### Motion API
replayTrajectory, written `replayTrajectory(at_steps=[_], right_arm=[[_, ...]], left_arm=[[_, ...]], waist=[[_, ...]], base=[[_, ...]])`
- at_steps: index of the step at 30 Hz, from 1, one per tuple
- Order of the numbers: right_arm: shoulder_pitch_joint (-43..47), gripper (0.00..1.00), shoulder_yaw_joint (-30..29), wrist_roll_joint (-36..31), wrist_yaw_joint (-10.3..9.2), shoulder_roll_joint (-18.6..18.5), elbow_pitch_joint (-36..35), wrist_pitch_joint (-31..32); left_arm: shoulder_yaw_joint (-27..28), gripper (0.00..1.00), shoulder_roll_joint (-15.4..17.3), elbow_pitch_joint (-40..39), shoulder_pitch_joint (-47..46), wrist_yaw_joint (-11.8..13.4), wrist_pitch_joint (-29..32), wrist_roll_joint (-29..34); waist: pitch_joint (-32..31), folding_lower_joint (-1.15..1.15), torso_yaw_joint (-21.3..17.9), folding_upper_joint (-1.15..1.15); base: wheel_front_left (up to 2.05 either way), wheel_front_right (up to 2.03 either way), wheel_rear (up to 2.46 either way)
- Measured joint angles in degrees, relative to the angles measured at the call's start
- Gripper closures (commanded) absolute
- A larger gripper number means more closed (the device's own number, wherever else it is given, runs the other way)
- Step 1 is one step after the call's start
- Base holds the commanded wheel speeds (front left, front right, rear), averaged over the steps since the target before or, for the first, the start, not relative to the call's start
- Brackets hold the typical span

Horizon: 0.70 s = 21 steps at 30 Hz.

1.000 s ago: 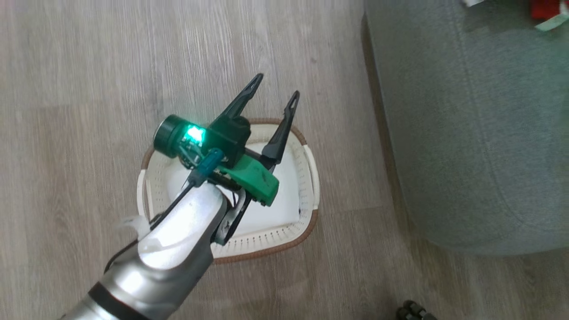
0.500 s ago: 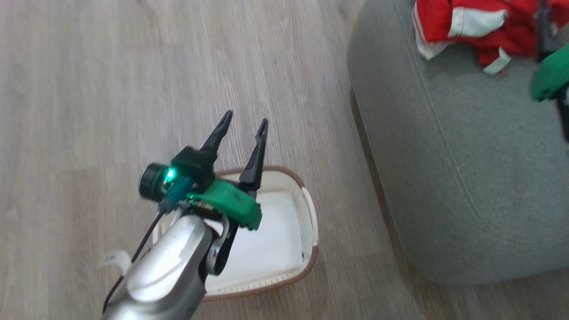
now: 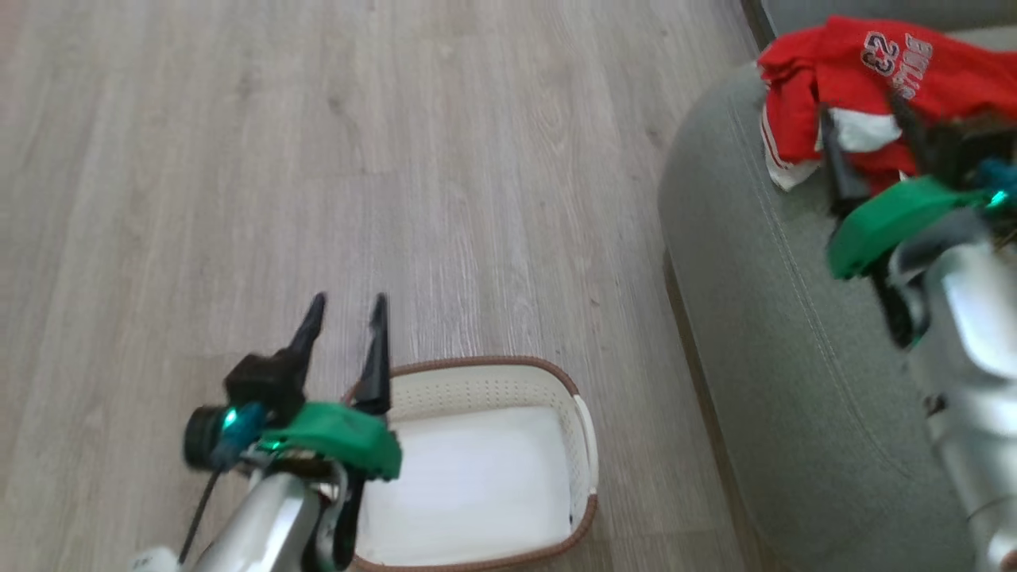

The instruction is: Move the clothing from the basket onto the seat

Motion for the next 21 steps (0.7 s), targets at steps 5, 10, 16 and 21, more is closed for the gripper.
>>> replayTrajectory(at_steps=[5,10,16,21], right_arm=[[7.0,0.00,-1.7,-1.6,0.00,3.8,-6.2,0.0],[15.6,0.00,-4.4,-4.4,0.00,8.2,-12.5,0.0],[23.0,0.00,-6.9,-7.0,0.00,11.5,-18.3,0.0],[28.5,0.00,-6.9,-8.7,0.00,12.6,-22.8,0.0]], left_arm=[[3.7,0.00,0.7,-1.4,3.9,1.5,0.0,0.1],[7.2,0.00,1.3,-2.9,8.2,2.3,0.0,0.6],[10.2,0.00,1.4,-4.2,12.2,2.5,0.0,0.6],[12.6,0.00,1.3,-4.8,15.7,1.9,0.0,0.6]], waist=[[-1.8,0.00,1.2,0.00],[-3.0,0.00,1.9,0.00],[-3.7,0.00,2.3,0.00],[-4.2,0.00,2.5,0.00]], base=[[0.00,0.00,0.00],[0.00,0.00,0.00],[0.00,0.00,0.00],[0.00,0.00,0.00]])
